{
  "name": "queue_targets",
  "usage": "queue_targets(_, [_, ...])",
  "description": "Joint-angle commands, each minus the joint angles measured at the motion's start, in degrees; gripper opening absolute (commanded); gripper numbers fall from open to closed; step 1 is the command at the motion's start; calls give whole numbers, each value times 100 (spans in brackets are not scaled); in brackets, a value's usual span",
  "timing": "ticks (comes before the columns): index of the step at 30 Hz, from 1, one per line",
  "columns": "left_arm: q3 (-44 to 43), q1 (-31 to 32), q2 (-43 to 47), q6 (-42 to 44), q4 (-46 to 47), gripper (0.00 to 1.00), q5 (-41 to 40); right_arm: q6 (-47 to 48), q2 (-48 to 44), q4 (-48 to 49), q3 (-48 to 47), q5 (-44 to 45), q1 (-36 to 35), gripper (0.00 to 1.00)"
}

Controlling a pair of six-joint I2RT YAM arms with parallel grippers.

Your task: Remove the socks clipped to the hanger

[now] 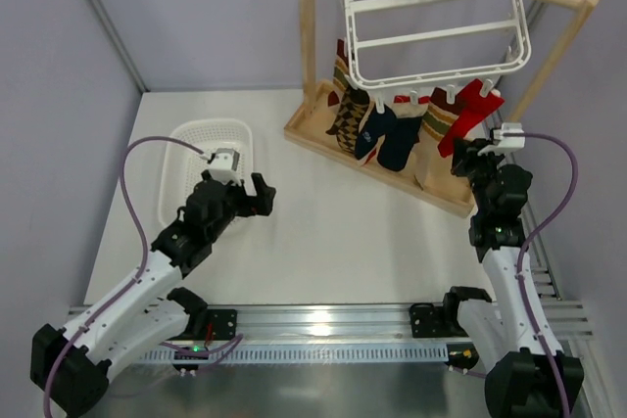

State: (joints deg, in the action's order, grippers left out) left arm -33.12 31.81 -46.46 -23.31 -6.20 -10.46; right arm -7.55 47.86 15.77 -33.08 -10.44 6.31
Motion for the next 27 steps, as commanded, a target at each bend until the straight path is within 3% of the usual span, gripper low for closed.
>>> queue_targets(1, [-141, 184, -13, 142, 250, 100, 27, -150, -496, 181, 248, -300, -112, 4])
queue_targets(11, [-335, 1792, -486, 248, 1427, 100, -677, -221, -1191, 67, 548, -284, -885, 4])
queue_targets(19, [-782, 3066, -1917, 906, 2974, 100, -747, -291, -1305, -21, 522, -100, -1719, 4])
queue_targets(27, [-1186, 3542, -2912, 1425, 4266, 100, -694, -685, -1516, -337, 381, -108, -2063, 4])
